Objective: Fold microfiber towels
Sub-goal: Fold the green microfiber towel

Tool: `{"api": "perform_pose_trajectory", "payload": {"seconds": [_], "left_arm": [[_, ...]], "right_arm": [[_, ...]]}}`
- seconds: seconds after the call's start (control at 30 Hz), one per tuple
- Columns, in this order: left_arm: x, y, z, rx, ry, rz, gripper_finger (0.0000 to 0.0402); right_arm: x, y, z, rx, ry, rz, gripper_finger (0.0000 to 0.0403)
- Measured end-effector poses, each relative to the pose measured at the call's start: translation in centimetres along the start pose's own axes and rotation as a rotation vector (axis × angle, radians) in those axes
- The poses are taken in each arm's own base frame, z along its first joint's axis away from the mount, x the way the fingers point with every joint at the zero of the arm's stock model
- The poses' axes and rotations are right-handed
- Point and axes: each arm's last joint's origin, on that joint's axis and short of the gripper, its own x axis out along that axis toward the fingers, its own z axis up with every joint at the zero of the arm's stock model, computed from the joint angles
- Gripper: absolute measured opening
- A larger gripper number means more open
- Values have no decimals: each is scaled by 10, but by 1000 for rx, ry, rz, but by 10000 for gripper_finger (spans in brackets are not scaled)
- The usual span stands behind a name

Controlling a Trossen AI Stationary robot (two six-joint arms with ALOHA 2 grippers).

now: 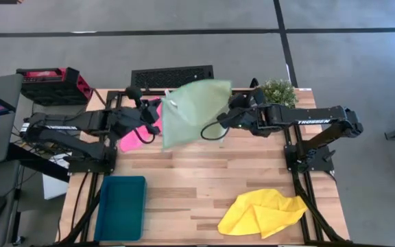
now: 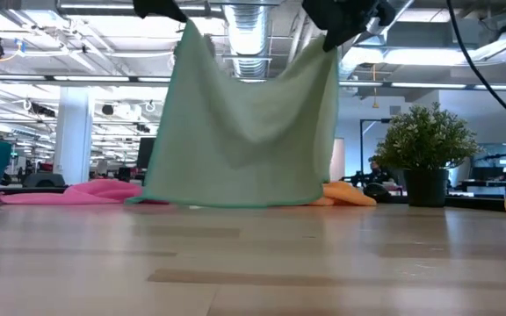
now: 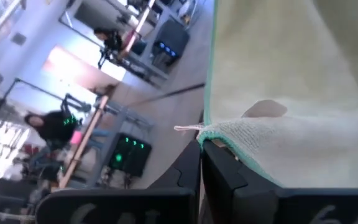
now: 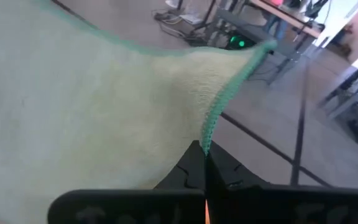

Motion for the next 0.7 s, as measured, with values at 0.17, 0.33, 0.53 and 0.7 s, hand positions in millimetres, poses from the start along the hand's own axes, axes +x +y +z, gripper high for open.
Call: {"api": "perform_pose_trajectory", "payload": {"seconds": [0.17, 0.33, 0.53, 0.7], "left_arm": [[-4, -7, 3, 51, -74, -123, 0], [-17, -30, -5, 125, -56, -369, 0], [-28, -66, -13, 105, 45, -610, 0], [-34, -104, -19, 111, 108, -793, 0]], "right_arm": [[-13, 8, -7, -67, 24, 68, 10], [-35, 18, -25, -102, 116, 192, 7], [-53, 33, -57, -80, 270, 348, 9], [-64, 45, -84, -71, 364, 429, 8]]}}
